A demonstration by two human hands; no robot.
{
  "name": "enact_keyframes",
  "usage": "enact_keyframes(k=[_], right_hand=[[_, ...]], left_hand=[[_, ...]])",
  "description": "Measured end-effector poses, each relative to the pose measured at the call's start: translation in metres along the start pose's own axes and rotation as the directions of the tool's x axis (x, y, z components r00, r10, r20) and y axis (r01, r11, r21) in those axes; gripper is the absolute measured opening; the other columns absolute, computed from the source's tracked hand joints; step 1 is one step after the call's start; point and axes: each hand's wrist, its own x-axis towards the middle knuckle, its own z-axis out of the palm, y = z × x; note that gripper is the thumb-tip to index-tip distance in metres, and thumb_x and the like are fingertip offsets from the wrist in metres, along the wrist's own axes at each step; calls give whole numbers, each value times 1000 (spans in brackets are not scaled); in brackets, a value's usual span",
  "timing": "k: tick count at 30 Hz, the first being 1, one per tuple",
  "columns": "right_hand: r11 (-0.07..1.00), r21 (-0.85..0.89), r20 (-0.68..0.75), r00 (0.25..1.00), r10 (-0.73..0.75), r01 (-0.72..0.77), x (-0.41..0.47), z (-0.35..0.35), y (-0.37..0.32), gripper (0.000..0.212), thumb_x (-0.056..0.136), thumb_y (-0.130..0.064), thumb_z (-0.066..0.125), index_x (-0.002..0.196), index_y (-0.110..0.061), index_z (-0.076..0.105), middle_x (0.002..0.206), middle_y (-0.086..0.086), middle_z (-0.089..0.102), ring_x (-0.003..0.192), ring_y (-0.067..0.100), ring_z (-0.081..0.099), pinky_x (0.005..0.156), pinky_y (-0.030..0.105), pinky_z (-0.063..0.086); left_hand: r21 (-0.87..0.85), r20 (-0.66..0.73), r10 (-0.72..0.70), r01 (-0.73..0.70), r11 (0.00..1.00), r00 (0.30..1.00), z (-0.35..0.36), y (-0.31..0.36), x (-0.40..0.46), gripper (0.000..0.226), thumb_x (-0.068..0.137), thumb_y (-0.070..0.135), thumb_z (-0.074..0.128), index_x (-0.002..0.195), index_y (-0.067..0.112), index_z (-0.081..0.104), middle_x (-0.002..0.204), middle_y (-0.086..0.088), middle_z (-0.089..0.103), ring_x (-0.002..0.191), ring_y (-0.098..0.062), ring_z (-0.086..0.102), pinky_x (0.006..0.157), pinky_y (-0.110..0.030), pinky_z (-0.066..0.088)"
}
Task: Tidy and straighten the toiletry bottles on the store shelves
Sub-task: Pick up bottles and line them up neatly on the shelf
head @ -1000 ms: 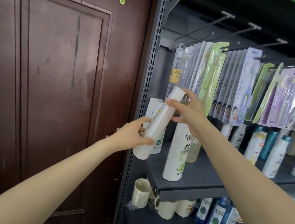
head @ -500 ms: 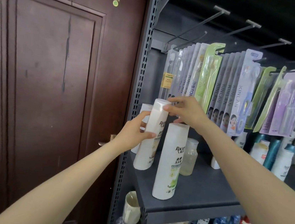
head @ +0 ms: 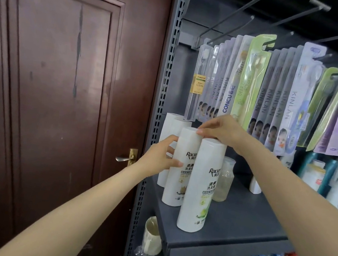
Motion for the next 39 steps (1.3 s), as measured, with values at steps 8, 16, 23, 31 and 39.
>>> enact_keyframes(k=[8, 16, 23, 31, 39], right_hand=[[1000, 22, 30, 1000, -7, 6, 4, 0, 0, 24, 82, -10, 71, 106, -8, 71, 101, 9, 71, 89, 15, 64, 90, 27, 50], [999, -29, 23, 999, -23, 23, 9, 3, -4, 22, 81, -6, 71, 102, -5, 72, 96, 10, 71, 91, 22, 66, 95, 36, 51], [984, -160, 17, 997, -79, 81, 4, 2, -9, 22, 84, -12, 68, 106, -8, 72, 99, 5, 70, 88, 12, 60, 88, 26, 47], [926, -315, 140, 975, -172, 209, -14, 1, -13, 34, 90, -38, 57, 120, -23, 64, 121, -8, 64, 108, 6, 56, 89, 17, 37], [947, -288, 131, 985, -110, 144, -20, 1, -8, 36, 92, -43, 53, 124, -29, 62, 127, -7, 61, 115, 9, 52, 96, 23, 36]], left_hand=[[-5, -214, 109, -113, 994, 971, -9, 24, 19, 41, 84, 15, 68, 120, 30, 54, 95, 3, 60, 83, -13, 63, 79, -32, 55], [-25, -253, 118, -129, 991, 960, -6, 24, 19, 31, 84, 12, 68, 112, 22, 61, 98, 0, 62, 85, -17, 66, 70, -28, 58], [-1, -242, 154, -159, 987, 958, -6, 19, 19, 31, 86, 16, 65, 116, 23, 60, 98, 3, 63, 87, -11, 64, 76, -21, 54], [288, -264, 251, -172, 942, 931, -34, 15, 35, 37, 92, 8, 53, 128, 17, 53, 128, -1, 55, 121, -13, 48, 97, -17, 30], [357, -36, 123, -102, 928, 992, -40, 13, 48, 57, 92, 3, 51, 143, 21, 35, 149, -3, 34, 130, -21, 41, 93, -14, 29]])
